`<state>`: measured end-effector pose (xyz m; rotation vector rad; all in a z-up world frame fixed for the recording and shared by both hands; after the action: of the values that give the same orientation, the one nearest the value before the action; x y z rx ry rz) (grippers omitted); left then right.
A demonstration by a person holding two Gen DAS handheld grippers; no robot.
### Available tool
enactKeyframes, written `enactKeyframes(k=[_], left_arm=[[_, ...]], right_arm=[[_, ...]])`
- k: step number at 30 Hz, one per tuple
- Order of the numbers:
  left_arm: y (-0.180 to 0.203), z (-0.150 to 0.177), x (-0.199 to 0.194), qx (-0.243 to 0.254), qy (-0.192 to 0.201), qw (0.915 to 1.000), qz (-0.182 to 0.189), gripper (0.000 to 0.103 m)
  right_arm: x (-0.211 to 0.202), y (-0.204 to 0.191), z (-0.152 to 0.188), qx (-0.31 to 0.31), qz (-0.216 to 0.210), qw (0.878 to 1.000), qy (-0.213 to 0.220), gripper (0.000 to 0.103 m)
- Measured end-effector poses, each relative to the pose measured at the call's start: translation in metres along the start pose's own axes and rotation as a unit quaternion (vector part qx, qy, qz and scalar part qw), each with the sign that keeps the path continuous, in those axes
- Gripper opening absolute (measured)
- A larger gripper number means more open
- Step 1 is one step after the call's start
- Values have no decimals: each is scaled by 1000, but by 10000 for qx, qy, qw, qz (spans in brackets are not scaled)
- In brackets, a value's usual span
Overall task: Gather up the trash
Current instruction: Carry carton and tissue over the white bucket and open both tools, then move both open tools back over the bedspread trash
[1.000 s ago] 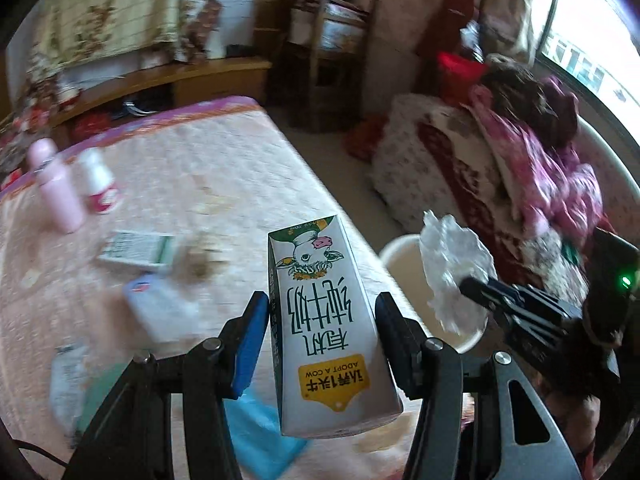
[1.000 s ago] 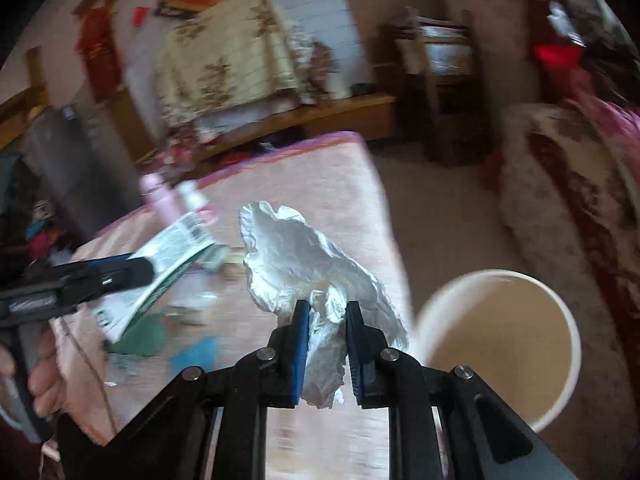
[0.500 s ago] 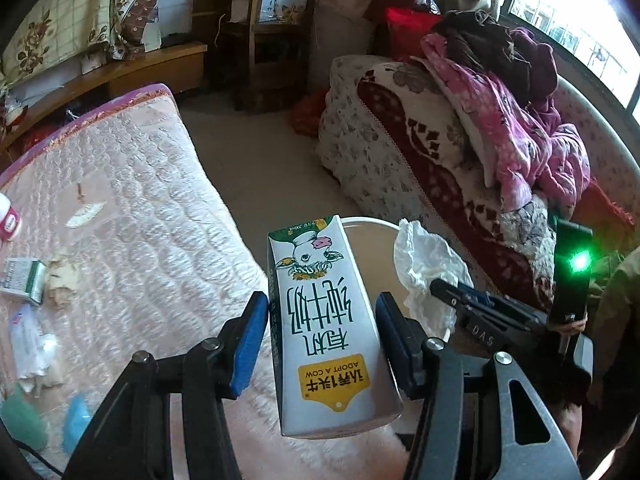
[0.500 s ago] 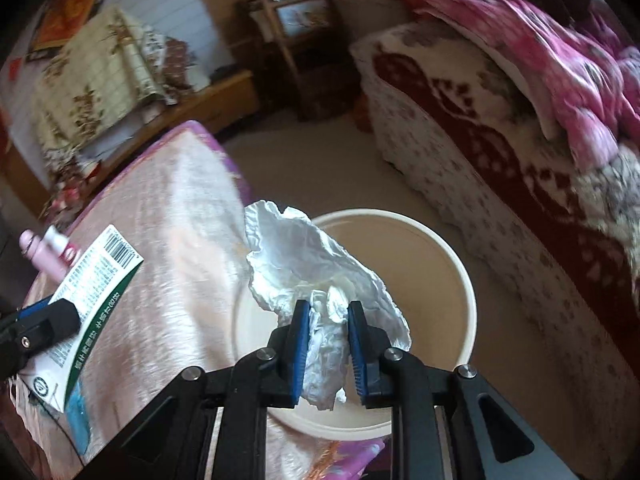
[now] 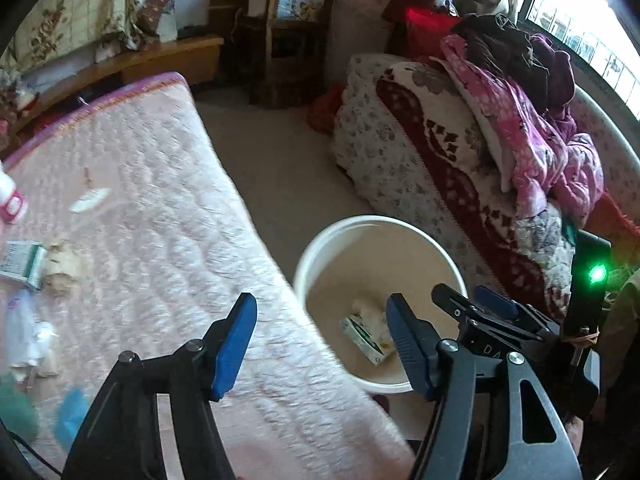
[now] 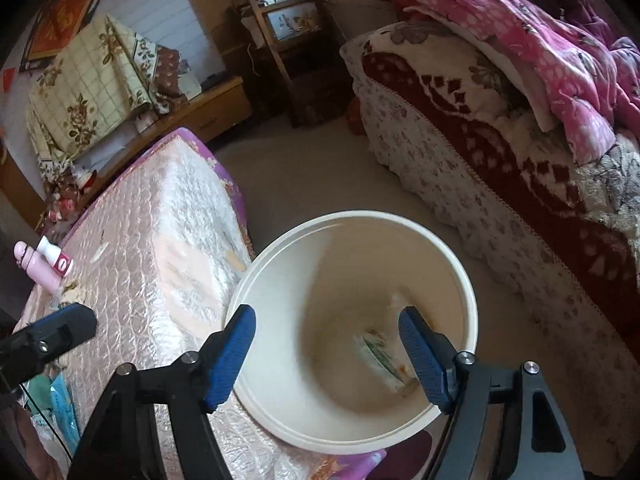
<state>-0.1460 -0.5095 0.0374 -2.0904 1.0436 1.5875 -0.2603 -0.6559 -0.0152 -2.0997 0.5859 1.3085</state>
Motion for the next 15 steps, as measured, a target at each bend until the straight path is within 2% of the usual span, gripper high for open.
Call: enactKeyframes(k=[9,15], left_arm=[[-42,13,-47,-282,401,9974,-525,68],[-65,27,-85,-388,641,9939,-814,68]], right_arm=[[-9,-39,8,-454,153,9988,107,78],[-28,-80,18,-772,73,9967,237,78]])
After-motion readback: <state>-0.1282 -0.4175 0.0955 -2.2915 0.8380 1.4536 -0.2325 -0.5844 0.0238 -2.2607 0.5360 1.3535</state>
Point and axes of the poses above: each gripper's, at about its wrist camera, not at the fingertips, and x roughly the way its jaws point, y to its right, z to its underside, the point moved 6 cm from there along x, roughly the way its jaws point, and after that the axes turned 15 degrees about -y, right-handed, at the moved point
